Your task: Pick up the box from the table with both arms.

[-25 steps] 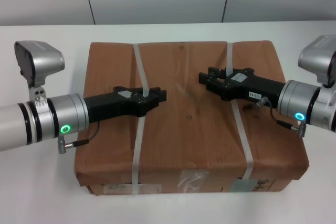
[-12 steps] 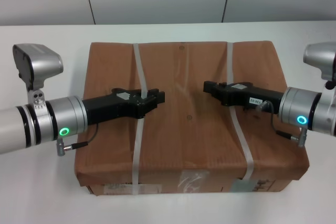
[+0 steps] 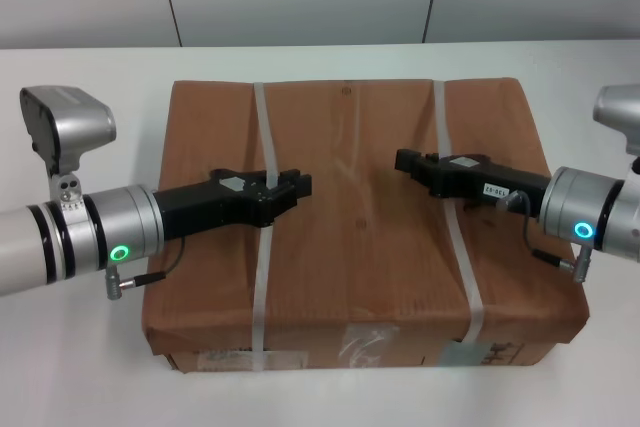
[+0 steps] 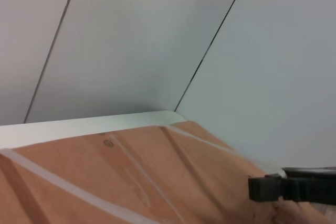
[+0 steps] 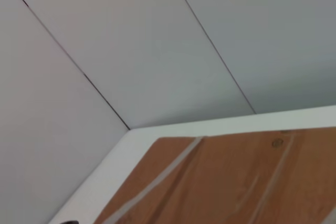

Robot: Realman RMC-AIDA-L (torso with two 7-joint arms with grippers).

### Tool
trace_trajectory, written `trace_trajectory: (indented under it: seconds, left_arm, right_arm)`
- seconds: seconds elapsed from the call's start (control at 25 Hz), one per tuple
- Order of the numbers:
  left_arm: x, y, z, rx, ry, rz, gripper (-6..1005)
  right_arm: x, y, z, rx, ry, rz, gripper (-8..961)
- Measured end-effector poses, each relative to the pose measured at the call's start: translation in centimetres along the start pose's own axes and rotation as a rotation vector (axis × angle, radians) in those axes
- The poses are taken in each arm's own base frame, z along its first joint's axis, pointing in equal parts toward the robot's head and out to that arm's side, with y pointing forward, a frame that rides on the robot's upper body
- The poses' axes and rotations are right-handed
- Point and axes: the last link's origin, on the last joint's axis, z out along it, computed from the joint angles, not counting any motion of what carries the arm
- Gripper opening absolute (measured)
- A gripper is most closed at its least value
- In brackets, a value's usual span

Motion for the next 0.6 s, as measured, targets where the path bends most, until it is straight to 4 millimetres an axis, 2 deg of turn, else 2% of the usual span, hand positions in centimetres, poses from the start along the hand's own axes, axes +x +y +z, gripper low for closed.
trace_trajectory:
  seconds: [0.36, 0.6]
  left_arm:
    - [0.4, 0.6, -0.1, -0.045, 0.017, 0.012, 173]
    - [1.5, 1.4, -0.8, -0.109, 0.064, 0.047, 174]
  right_arm:
    - [-0.2, 0.2, -1.1, -0.032, -0.063, 0.000, 33]
    - [-0.4, 0.7, -2.0, -0.080, -0.117, 0.012, 35]
